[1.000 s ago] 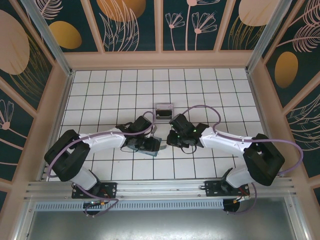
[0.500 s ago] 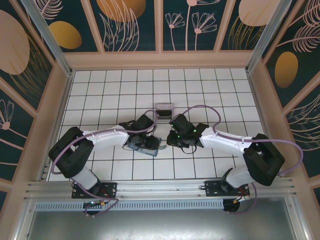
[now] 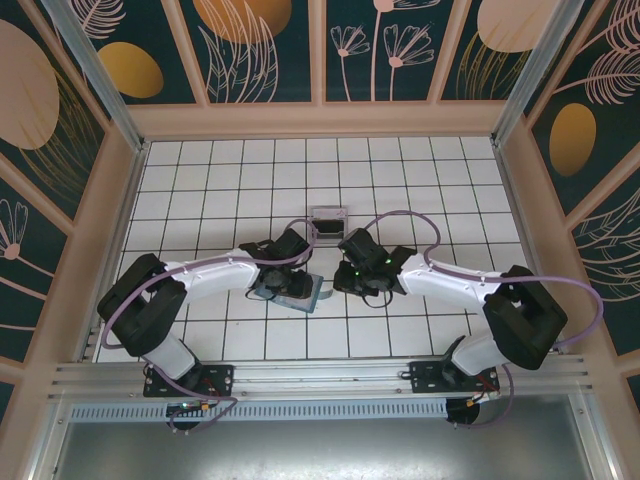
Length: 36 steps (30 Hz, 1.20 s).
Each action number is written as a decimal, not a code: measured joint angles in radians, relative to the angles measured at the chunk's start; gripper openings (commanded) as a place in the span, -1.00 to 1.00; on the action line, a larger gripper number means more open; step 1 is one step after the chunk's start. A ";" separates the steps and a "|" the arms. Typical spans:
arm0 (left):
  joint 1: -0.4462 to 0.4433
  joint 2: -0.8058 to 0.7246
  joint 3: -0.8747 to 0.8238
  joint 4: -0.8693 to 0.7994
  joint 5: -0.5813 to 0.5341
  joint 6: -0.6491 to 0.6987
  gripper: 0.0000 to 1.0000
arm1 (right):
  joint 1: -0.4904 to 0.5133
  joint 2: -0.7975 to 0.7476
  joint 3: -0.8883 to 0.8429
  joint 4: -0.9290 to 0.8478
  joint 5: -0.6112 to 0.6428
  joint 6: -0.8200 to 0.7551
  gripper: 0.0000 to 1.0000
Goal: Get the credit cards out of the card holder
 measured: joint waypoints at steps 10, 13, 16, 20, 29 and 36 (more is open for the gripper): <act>-0.050 0.021 0.055 -0.089 -0.139 0.003 -0.08 | -0.004 0.000 0.000 -0.003 0.000 -0.004 -0.38; -0.072 0.038 0.069 -0.119 -0.174 0.003 -0.08 | -0.004 0.000 0.000 -0.007 0.000 -0.004 -0.34; -0.088 0.053 0.097 -0.138 -0.212 0.003 -0.06 | -0.004 0.000 0.000 -0.007 -0.001 -0.007 -0.30; -0.094 0.055 0.118 -0.164 -0.266 0.002 -0.05 | -0.004 0.000 0.000 -0.007 -0.005 -0.007 -0.27; -0.094 0.049 0.120 -0.199 -0.354 -0.001 -0.04 | 0.001 0.019 0.000 0.023 -0.045 -0.006 -0.26; -0.094 0.046 0.120 -0.235 -0.423 0.000 -0.06 | 0.005 0.051 0.000 0.081 -0.103 -0.006 -0.26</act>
